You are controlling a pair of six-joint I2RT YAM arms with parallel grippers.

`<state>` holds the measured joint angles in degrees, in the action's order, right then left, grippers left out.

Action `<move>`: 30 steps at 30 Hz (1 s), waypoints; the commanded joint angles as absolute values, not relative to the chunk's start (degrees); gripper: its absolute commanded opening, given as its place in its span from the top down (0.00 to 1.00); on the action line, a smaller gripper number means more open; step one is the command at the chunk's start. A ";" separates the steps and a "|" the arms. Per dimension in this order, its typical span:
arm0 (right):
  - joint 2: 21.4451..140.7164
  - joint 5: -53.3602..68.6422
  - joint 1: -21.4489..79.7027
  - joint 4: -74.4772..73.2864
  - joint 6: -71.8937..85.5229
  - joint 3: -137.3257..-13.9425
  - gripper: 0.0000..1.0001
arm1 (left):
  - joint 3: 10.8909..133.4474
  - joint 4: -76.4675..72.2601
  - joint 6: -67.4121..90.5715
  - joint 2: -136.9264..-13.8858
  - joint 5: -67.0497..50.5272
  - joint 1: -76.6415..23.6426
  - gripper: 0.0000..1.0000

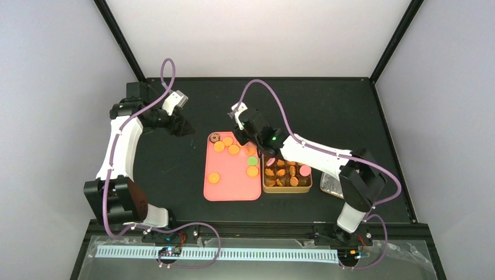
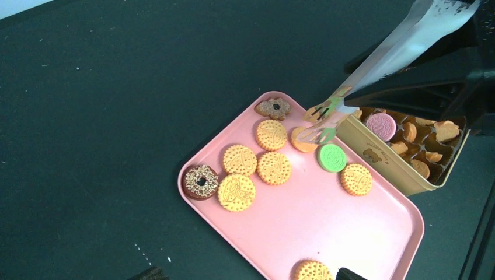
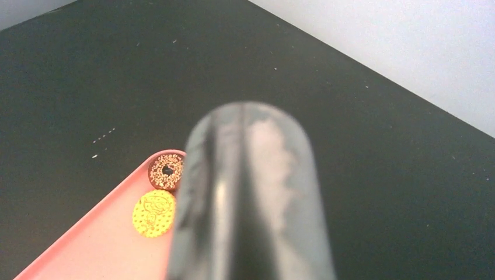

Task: Pack the cookies
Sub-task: Pick up the fake cookies from the plate.

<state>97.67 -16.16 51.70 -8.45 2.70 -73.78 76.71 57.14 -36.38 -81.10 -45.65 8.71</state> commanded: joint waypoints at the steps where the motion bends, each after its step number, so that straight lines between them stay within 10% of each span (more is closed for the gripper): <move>1: 98.52 -17.18 50.58 -0.60 4.28 -73.33 0.69 | 76.78 58.36 -37.60 -79.91 -46.23 9.47 0.22; 30: 92.93 -17.05 49.72 1.25 9.19 -61.56 0.64 | 78.10 58.62 -37.80 -80.37 -47.14 9.61 0.22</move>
